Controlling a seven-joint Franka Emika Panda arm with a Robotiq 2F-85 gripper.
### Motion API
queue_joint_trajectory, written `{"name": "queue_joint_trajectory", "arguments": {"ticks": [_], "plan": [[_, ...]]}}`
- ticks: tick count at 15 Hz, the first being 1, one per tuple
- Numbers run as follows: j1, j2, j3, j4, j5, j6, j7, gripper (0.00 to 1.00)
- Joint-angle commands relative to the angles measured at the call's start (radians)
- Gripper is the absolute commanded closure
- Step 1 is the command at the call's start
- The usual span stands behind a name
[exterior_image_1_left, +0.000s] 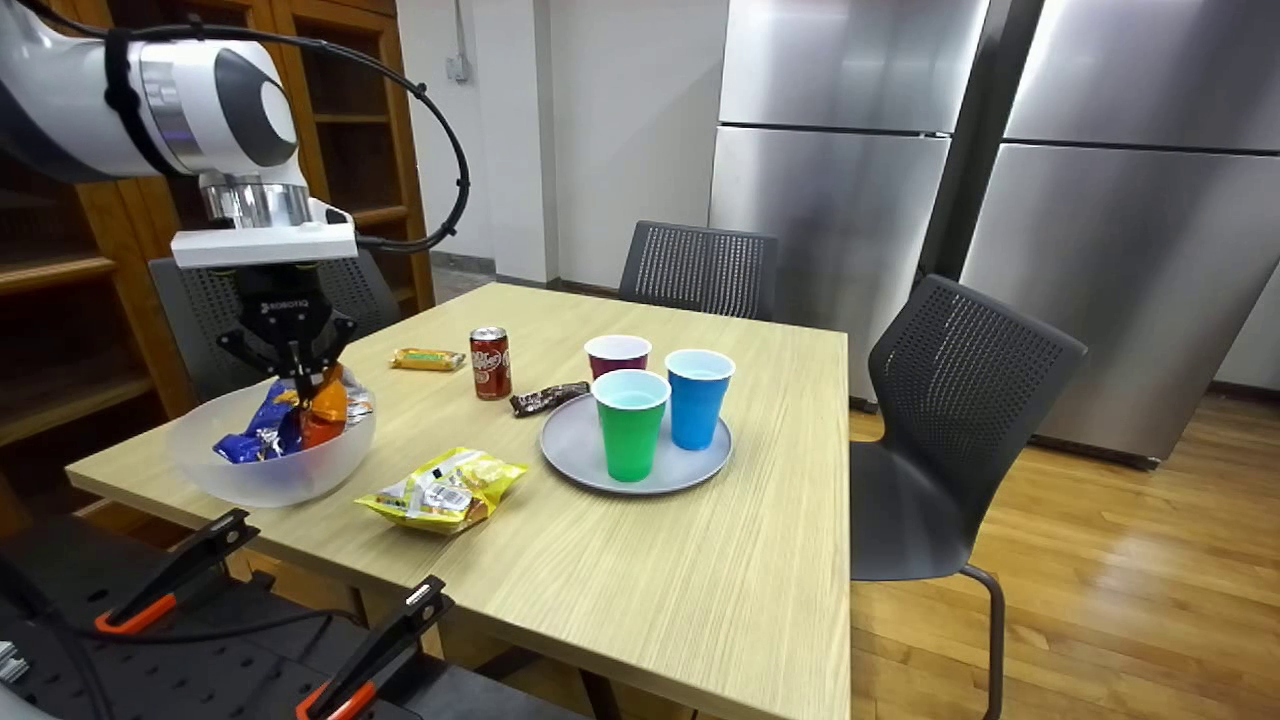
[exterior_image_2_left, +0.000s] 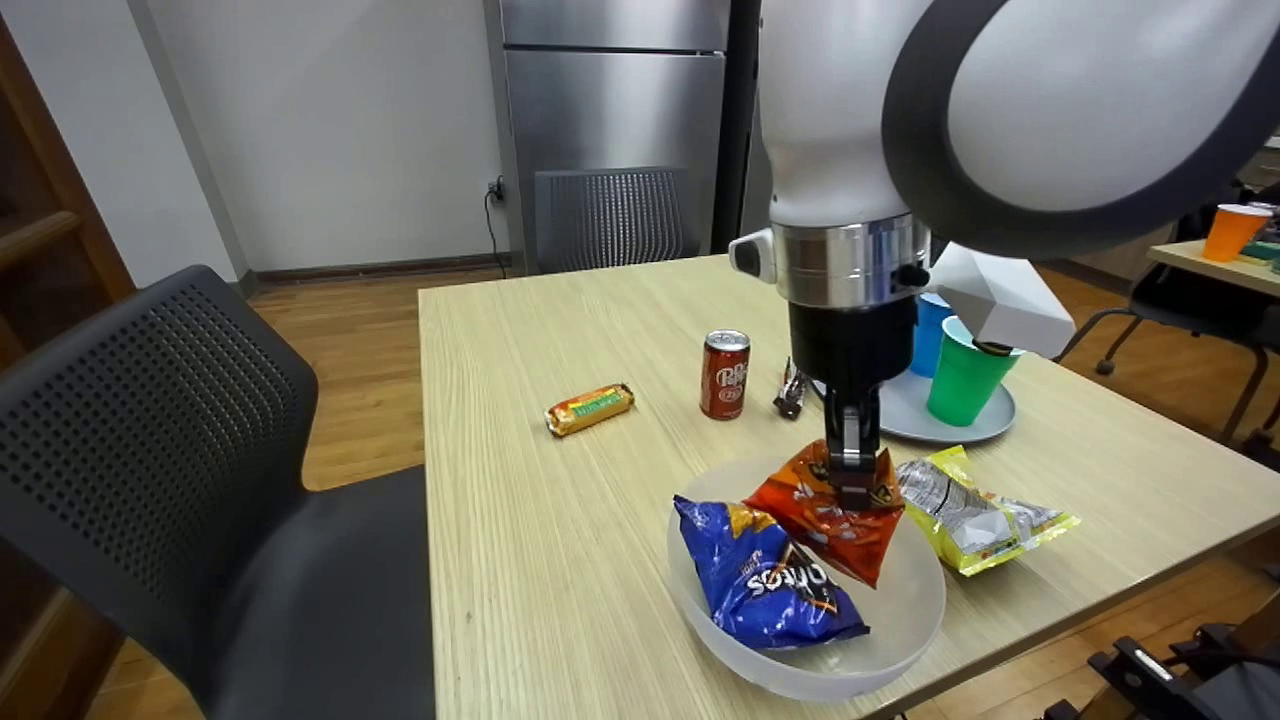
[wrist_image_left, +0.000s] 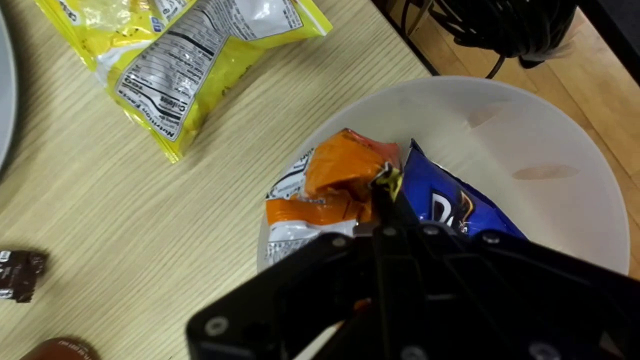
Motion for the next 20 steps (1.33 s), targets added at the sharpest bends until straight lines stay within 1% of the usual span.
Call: {"name": "queue_joint_trajectory", "arguments": {"ticks": [1,10,11,12,13,20], "plan": [[0.008,0.041,0.019,0.05,-0.002,-0.057,0.012,1.0],[0.022,0.074,0.02,0.08,-0.012,-0.081,0.018,1.0],[0.02,0.072,0.019,0.08,-0.011,-0.082,0.017,0.74],[0.019,0.07,0.017,0.08,-0.011,-0.079,0.019,0.72],[0.016,0.062,0.016,0.077,-0.008,-0.078,0.017,0.66],[-0.016,-0.027,0.016,0.041,0.03,-0.026,0.011,0.15]]}}
